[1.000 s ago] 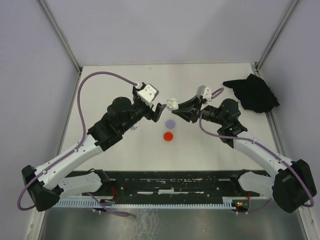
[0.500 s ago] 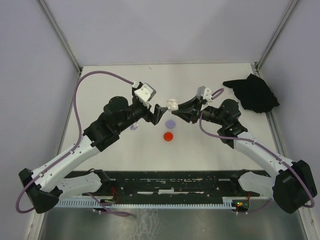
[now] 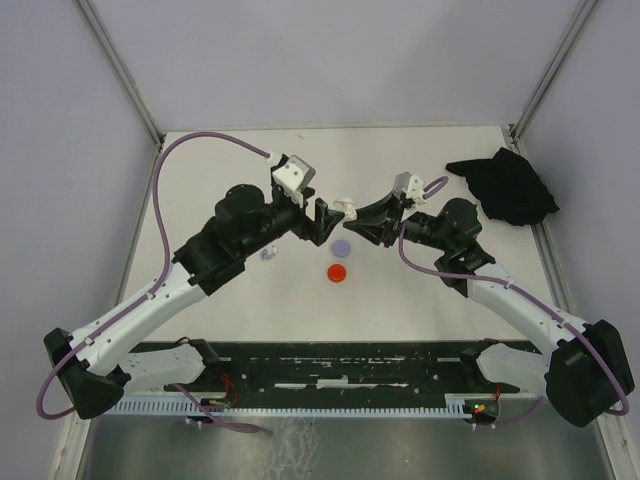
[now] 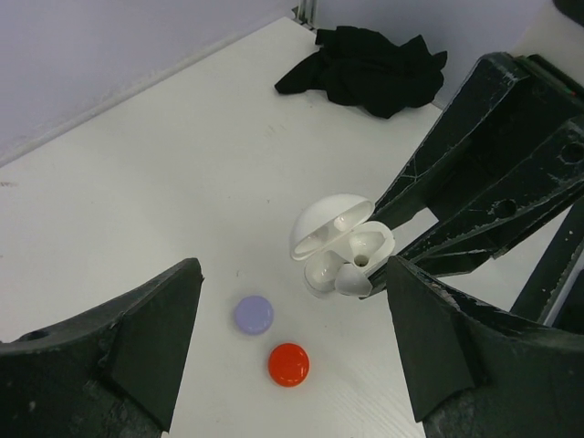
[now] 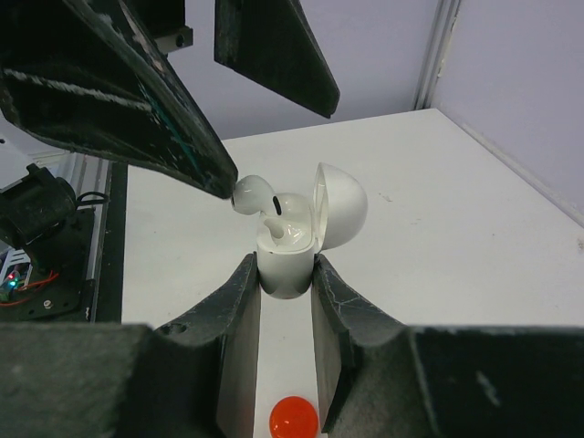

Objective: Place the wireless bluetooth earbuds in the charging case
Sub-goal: Adjust the earbud with the charging case, then adjust the earbud at the center of the board.

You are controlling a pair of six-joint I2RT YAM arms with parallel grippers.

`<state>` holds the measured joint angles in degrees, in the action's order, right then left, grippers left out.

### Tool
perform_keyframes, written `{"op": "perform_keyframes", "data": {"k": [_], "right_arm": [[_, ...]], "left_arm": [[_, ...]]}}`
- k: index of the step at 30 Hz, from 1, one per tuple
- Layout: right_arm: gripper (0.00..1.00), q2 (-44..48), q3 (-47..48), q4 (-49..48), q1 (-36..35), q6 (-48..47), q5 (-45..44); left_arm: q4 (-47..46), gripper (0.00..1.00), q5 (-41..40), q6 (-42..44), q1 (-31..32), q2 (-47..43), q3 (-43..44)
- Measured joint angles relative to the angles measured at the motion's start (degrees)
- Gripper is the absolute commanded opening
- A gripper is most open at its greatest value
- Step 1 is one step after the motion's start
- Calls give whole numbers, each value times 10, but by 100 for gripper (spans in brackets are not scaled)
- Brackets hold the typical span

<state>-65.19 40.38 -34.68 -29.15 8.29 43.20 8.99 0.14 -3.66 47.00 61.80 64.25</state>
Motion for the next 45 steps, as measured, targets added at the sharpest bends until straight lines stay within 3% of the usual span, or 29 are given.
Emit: {"op": "perform_keyframes", "data": {"k": [14,27,38,45], "right_arm": [[2,0,0,0,0,4,0],[2,1,-3,0,0,6,-5],[2,10,-14,34,0,-10,-30],[2,17,-30,59,0,-20,-35]], "left_arm": [[30,86,-50,0,-7,3,0],[31,87,-38,-1,-49,1,-7],[138,87,-56,-65,-145,46,-45],[193,77,-30,-100,-213,137,-83]]}}
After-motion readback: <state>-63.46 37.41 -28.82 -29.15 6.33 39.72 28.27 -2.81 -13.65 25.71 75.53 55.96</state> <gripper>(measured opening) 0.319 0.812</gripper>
